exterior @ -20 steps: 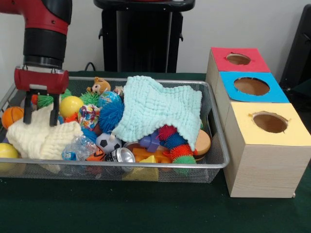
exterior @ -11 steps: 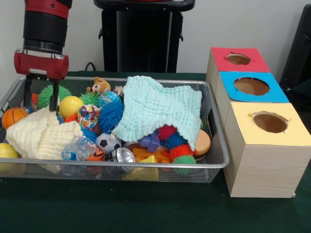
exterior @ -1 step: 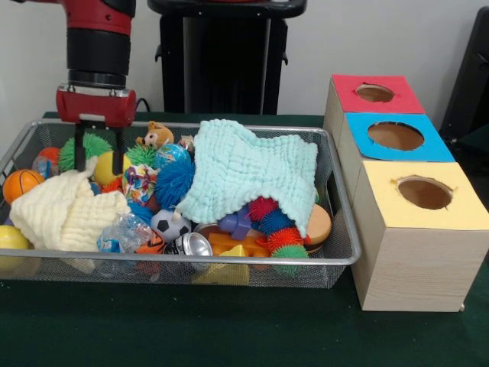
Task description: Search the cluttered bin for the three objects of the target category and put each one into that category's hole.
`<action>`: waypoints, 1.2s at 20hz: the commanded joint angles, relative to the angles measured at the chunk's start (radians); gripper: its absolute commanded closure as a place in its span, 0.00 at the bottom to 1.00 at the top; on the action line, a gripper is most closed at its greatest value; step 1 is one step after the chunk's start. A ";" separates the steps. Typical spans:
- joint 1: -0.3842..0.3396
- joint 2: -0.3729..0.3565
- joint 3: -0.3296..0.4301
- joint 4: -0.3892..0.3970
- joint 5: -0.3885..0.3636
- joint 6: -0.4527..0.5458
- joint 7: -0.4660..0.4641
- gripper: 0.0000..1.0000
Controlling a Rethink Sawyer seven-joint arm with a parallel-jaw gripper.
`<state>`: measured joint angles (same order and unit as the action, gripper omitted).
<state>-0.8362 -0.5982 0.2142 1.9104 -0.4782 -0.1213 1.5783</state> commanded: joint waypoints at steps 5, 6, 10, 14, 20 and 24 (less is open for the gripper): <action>-0.006 0.008 0.029 0.107 0.021 -0.153 0.245 0.00; -0.024 0.006 0.045 0.111 0.016 -0.149 0.242 0.00; -0.059 0.015 0.099 0.117 0.018 -0.154 0.246 0.00; -0.057 0.020 0.101 0.111 0.028 -0.177 0.246 0.00; -0.048 0.088 0.102 0.057 0.031 -0.198 0.233 0.00; -0.053 0.109 0.108 0.045 0.030 -0.213 0.232 0.00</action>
<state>-0.8787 -0.5592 0.2319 2.0197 -0.4773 -0.2683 1.5796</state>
